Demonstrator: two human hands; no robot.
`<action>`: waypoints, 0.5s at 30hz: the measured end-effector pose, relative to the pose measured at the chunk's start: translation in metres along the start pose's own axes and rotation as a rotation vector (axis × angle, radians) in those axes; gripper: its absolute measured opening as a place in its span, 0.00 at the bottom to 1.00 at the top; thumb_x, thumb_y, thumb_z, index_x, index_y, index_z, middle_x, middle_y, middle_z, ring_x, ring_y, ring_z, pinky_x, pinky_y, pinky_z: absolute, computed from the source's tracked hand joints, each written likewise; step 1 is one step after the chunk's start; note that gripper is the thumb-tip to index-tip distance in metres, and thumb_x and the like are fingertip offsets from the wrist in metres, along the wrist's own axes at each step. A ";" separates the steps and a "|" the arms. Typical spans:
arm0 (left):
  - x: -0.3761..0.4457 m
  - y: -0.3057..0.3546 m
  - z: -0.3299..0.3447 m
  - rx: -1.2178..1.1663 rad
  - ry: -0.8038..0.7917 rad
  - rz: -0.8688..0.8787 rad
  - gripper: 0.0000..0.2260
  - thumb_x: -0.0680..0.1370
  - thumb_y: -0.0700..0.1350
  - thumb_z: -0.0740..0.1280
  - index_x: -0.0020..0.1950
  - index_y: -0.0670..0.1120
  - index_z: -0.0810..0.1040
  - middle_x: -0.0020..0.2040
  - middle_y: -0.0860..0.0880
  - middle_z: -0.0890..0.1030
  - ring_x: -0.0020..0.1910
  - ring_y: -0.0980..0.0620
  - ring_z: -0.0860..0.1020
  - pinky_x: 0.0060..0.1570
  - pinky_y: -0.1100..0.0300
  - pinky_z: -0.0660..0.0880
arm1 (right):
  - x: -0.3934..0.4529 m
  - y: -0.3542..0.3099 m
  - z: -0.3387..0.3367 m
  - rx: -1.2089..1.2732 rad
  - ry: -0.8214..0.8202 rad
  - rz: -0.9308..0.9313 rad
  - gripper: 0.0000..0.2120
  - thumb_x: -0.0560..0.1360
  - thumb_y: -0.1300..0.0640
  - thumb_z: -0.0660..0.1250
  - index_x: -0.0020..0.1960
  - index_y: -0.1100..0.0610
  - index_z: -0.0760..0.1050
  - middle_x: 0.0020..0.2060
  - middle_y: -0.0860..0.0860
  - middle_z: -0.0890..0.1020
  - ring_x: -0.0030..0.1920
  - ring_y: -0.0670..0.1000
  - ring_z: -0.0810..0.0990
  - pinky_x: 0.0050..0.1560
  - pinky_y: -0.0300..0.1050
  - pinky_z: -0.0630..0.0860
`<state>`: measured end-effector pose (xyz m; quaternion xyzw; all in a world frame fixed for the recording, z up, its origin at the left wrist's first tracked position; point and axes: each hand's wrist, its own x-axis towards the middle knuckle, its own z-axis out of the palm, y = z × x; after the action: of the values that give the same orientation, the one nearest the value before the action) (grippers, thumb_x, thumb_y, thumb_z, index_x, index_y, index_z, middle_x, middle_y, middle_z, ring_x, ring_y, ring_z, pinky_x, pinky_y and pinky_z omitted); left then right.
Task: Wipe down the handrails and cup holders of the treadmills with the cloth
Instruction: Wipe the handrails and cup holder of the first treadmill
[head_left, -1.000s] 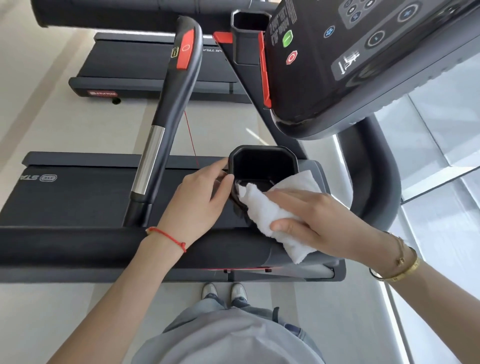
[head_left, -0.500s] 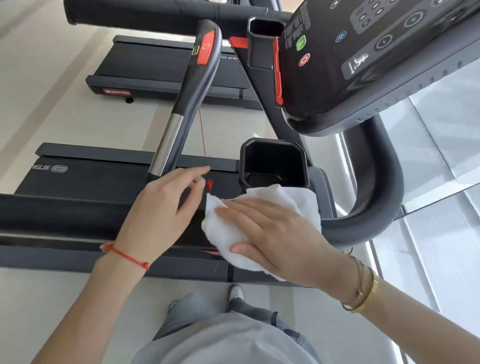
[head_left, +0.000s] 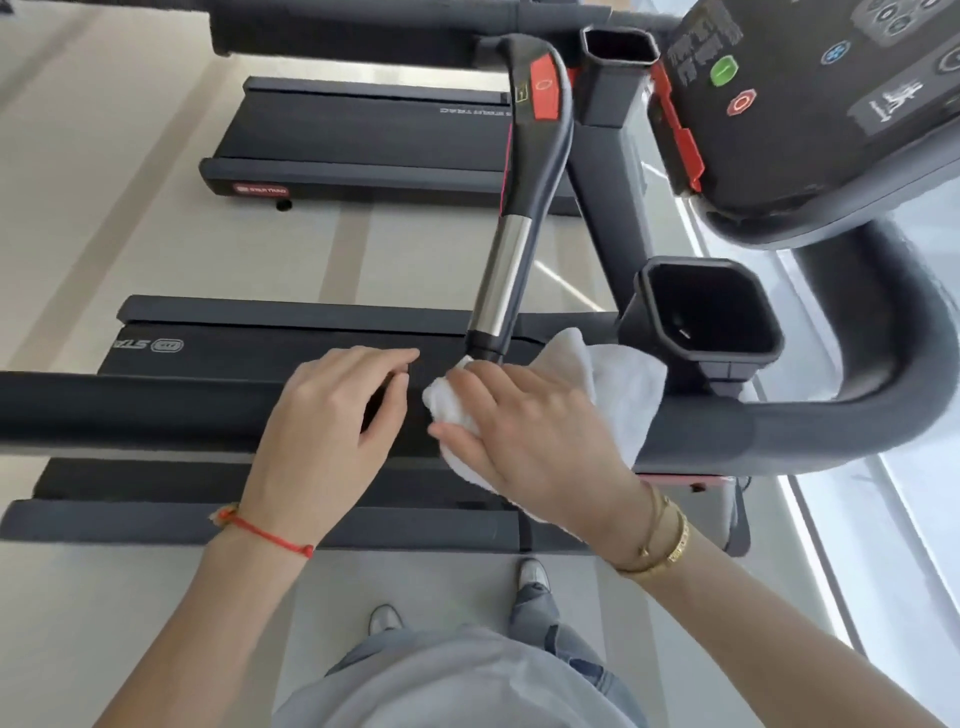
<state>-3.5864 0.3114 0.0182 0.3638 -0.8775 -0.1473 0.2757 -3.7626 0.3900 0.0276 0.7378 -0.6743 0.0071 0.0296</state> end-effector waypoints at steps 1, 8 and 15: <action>-0.004 -0.010 -0.007 0.002 0.006 -0.005 0.10 0.80 0.40 0.65 0.60 0.44 0.81 0.52 0.52 0.83 0.52 0.52 0.80 0.57 0.55 0.72 | 0.002 -0.006 0.000 0.010 0.012 0.035 0.32 0.83 0.39 0.36 0.61 0.55 0.74 0.52 0.49 0.80 0.48 0.51 0.79 0.50 0.47 0.74; -0.019 -0.062 -0.032 0.001 -0.020 0.026 0.09 0.81 0.41 0.65 0.58 0.44 0.82 0.52 0.51 0.83 0.52 0.49 0.80 0.60 0.48 0.72 | -0.015 -0.004 -0.003 0.110 0.141 0.156 0.27 0.82 0.38 0.48 0.68 0.53 0.72 0.63 0.48 0.77 0.64 0.53 0.73 0.65 0.50 0.68; -0.020 -0.079 -0.042 -0.007 -0.039 0.070 0.08 0.81 0.42 0.65 0.56 0.44 0.82 0.51 0.50 0.84 0.49 0.47 0.81 0.59 0.47 0.71 | -0.017 -0.039 0.010 -0.070 0.145 0.341 0.26 0.81 0.38 0.47 0.68 0.52 0.71 0.58 0.49 0.77 0.55 0.56 0.74 0.59 0.55 0.67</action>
<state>-3.5062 0.2685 0.0084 0.3289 -0.8945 -0.1476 0.2645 -3.7260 0.4100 0.0159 0.6087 -0.7857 0.0419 0.1022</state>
